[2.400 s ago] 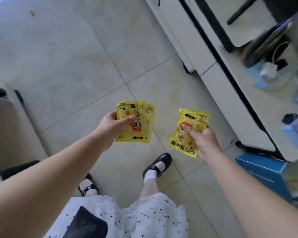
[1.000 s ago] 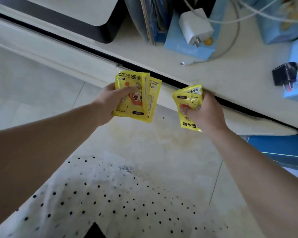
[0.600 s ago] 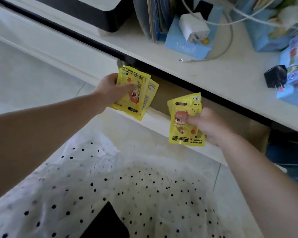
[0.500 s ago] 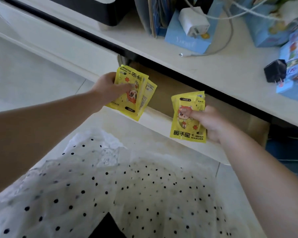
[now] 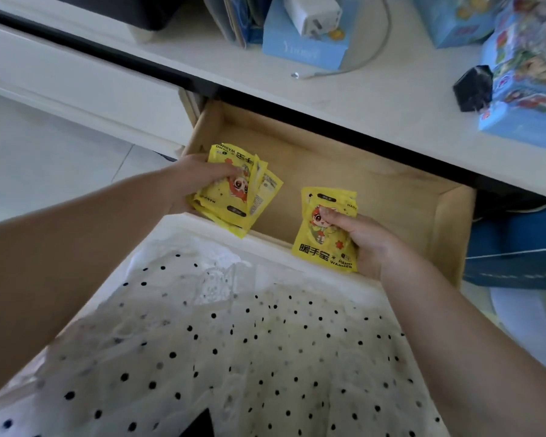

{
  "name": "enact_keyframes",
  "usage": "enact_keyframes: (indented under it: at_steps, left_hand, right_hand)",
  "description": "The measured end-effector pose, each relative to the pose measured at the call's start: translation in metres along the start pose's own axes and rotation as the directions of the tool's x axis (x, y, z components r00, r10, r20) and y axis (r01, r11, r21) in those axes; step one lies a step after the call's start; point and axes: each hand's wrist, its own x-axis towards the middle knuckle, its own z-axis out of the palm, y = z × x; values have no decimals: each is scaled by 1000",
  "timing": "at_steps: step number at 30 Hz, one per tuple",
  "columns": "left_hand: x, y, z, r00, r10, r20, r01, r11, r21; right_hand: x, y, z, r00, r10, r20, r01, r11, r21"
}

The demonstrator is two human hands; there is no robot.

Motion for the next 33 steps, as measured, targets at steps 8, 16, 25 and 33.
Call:
enact_keyframes:
  at_steps: [8,16,25,33]
  left_hand:
    - [3,-22,-4,991,-130,-3,130,991,-33]
    - [32,-19,4,998,6,-70,-15,990,-138]
    - [81,-5,11,927,221,-302,-157,963,220]
    - [95,-14,30,811,479,-337,-226,786,575]
  right_hand:
    - [19,27,12,997,76,-9,-75,994,81]
    - [70,4,22,968,-74,-238,58,995,-76]
    - [115,1,50,909,-229,-347,225,973,-51]
    - [133,2,68,826,-292,-481,257,956,-139]
